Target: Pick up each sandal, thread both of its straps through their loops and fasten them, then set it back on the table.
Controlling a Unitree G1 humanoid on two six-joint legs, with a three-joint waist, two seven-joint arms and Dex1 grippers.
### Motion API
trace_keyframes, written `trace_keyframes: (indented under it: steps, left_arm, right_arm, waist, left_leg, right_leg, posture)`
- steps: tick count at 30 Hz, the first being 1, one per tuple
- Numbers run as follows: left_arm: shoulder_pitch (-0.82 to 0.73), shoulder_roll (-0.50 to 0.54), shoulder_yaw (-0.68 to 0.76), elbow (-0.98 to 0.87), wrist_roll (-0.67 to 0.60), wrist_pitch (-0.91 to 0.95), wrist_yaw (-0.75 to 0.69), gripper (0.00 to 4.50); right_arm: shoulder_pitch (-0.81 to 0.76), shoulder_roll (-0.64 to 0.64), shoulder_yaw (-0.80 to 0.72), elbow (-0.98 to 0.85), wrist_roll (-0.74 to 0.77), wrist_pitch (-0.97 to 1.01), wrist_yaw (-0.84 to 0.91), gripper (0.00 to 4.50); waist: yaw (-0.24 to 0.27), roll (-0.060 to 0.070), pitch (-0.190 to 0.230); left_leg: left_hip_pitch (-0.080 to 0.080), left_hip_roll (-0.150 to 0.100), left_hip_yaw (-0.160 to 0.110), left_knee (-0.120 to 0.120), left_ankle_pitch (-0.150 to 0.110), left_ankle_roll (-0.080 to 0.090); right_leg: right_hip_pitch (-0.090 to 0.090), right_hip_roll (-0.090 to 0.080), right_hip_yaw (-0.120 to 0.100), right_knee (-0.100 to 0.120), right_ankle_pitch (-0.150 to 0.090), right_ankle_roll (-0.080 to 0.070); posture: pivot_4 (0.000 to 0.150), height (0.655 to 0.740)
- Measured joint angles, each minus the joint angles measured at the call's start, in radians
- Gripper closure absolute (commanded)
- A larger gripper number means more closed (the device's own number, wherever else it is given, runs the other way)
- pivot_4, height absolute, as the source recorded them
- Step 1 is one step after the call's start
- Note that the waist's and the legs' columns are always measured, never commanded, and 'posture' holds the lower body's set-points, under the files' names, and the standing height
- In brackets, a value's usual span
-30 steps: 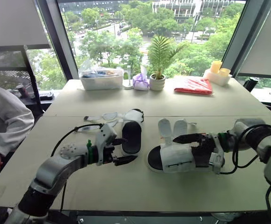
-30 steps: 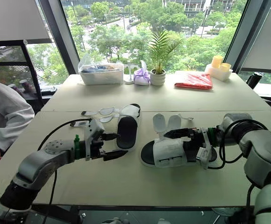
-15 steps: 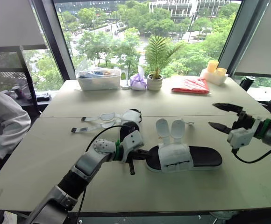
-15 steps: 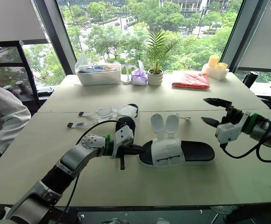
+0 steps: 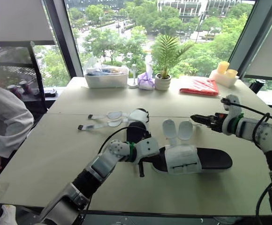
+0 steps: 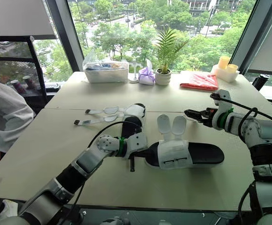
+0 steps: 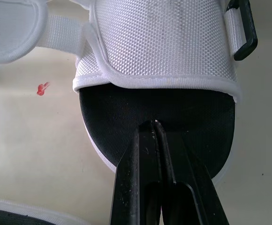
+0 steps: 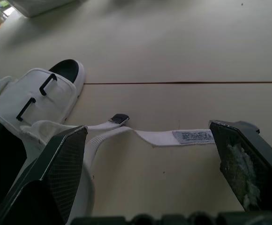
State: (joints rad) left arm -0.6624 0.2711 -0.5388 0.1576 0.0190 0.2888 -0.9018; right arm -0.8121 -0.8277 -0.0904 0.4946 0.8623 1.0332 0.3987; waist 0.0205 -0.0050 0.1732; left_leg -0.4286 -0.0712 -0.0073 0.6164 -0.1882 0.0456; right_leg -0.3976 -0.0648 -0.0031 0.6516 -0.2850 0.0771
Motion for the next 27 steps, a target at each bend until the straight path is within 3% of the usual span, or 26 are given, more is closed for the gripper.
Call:
trace_keyframes:
  steps: [5, 15, 26, 27]
  left_arm:
    - [0.0, -0.017, -0.019, 0.004, 0.044, -0.036, 0.006, 4.45]
    - [0.021, -0.028, -0.016, 0.002, 0.073, -0.071, 0.012, 4.45]
    - [0.022, -0.047, -0.015, 0.011, 0.091, -0.085, 0.018, 4.45]
    - [0.022, -0.047, -0.015, 0.011, 0.093, -0.085, 0.018, 4.48]
  right_arm:
    - [-0.107, 0.046, -0.157, 0.182, 0.004, 0.201, -0.143, 0.0]
    - [-0.152, 0.099, -0.416, 0.318, -0.025, 0.293, -0.317, 0.0]
    - [-0.193, 0.276, -0.605, 0.453, -0.057, 0.066, -0.524, 0.0]
    - [-0.198, 0.278, -0.608, 0.465, -0.062, 0.039, -0.53, 0.25]
  waist:
    - [0.018, 0.001, 0.0]
    - [0.015, 0.003, -0.002]
    - [0.019, 0.003, -0.002]
    - [0.018, 0.004, -0.002]
  left_leg:
    - [-0.003, -0.001, 0.002, 0.0, -0.002, 0.003]
    - [-0.003, -0.001, 0.003, 0.001, -0.002, 0.004]
    - [-0.004, -0.001, 0.003, 0.002, -0.002, 0.004]
    - [-0.004, -0.001, 0.003, 0.002, -0.002, 0.004]
  right_leg:
    - [0.0, -0.001, 0.0, -0.006, 0.003, 0.005]
    - [0.0, -0.002, 0.0, -0.006, 0.004, 0.006]
    - [0.0, -0.002, 0.0, -0.006, 0.005, 0.008]
    - [0.001, -0.002, 0.0, -0.006, 0.005, 0.008]
  posture:
    - [0.15, 0.7388]
    - [0.15, 0.7388]
    - [0.15, 0.7388]
    - [0.15, 0.7388]
